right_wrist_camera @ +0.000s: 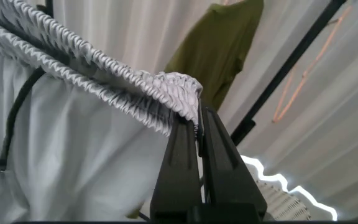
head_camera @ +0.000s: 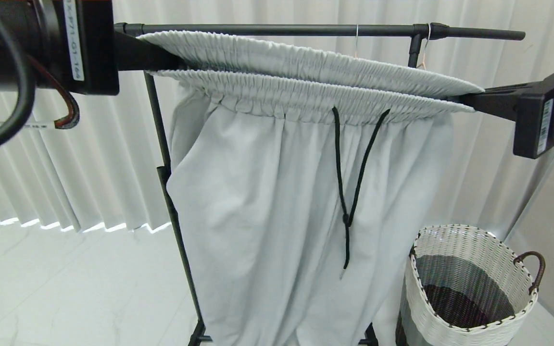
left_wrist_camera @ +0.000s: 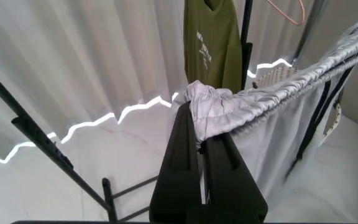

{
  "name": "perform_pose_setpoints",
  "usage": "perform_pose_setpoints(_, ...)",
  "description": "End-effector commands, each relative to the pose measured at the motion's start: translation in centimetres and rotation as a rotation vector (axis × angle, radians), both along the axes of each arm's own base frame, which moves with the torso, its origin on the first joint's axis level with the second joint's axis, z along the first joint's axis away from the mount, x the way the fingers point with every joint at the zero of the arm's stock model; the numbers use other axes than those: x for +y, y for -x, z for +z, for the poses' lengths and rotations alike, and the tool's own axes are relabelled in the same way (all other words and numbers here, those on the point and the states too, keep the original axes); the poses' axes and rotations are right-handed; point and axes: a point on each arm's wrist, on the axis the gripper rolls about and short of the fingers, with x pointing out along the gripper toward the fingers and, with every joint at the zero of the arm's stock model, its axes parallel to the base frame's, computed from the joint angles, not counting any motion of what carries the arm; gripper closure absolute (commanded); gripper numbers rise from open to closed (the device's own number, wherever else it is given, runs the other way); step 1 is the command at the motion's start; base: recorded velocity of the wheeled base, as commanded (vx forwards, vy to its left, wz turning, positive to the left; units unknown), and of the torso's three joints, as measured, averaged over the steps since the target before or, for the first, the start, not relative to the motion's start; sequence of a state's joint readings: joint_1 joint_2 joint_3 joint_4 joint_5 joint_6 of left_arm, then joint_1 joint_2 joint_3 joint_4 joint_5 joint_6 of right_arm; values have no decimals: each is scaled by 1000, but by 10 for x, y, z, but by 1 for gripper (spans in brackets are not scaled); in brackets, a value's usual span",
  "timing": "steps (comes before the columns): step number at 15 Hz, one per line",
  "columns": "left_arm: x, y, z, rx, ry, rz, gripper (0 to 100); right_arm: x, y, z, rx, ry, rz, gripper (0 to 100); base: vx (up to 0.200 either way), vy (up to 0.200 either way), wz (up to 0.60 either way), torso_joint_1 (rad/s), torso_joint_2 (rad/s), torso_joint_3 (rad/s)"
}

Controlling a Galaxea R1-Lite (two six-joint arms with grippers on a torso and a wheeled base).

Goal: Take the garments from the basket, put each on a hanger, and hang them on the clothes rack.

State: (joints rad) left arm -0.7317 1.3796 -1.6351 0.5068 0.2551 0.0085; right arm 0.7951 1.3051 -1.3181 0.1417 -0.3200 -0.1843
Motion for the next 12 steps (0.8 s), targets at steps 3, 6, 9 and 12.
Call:
perform_pose_setpoints(3,-15,6,-14,-2,-91,-29,100,-18,17,17,-15,17,2,100,0,0,0,0,0,0)
perform_pose_setpoints(6,-21,2,-20,-59,-138,-38,100,-19,19,21,-15,20,4,100,0,0,0,0,0,0)
perform_pose_setpoints(9,-24,0,-27,-102,-186,-51,100,-24,23,22,-12,23,2,100,0,0,0,0,0,0)
perform_pose_setpoints(12,-24,-1,-28,-106,-191,-53,100,-27,27,21,-5,30,2,100,0,133,0,2,2,-2)
